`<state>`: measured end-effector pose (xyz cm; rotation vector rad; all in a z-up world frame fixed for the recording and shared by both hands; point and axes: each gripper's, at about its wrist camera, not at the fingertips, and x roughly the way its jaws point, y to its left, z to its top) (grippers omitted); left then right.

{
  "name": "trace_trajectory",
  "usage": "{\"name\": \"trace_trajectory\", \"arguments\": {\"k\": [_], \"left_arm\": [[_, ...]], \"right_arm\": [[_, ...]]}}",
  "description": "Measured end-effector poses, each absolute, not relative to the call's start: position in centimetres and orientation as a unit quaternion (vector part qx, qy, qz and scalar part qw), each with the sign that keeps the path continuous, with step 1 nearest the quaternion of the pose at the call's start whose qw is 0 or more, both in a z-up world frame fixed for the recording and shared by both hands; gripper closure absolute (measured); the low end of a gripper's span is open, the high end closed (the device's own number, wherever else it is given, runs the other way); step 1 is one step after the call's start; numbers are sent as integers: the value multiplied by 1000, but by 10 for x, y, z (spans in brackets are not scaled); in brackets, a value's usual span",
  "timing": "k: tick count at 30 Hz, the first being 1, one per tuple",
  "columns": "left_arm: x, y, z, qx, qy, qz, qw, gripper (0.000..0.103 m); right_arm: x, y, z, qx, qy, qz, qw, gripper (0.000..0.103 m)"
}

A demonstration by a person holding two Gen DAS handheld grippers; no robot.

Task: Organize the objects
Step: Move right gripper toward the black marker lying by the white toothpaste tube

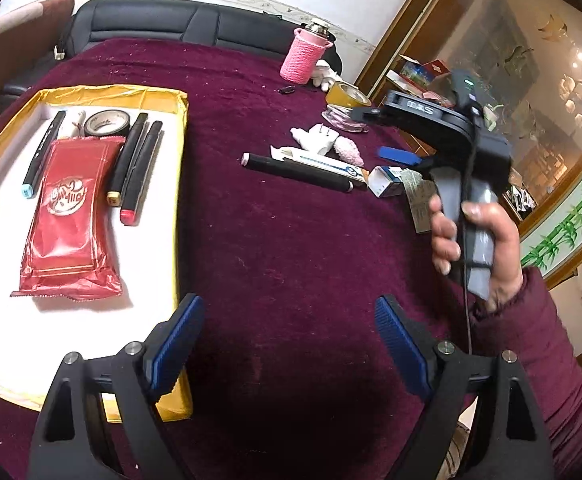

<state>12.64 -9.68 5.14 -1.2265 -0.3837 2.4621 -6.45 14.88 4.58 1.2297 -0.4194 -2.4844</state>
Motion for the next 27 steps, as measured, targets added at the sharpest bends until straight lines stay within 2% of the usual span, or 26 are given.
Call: {"name": "trace_trajectory", "arguments": {"k": [5,9,13,17,20,25,27], "left_arm": [[127,-106,52,-429,-151,870,189,17],[128,-108,54,-424,-152,872,191,17],[129,-112,55,-422,-160,870,197,17],[128,-114,55,-422,-166,869,199,17],[128,-114,54,-424,-171,866,205,17],[123,-111,53,-430,-176,861,207,17],[122,-110,52,-431,-175,860,208,17]], "right_arm": [[-77,114,32,473,-119,-841,234,16],[-81,96,24,488,-92,-833,242,16],[-77,99,17,502,-152,-800,290,16],[-79,93,8,514,-120,-807,265,16],[-83,99,0,525,-147,-796,263,15],[-60,83,-13,569,-181,-731,329,14],[-47,75,-8,572,-162,-721,356,14]]}}
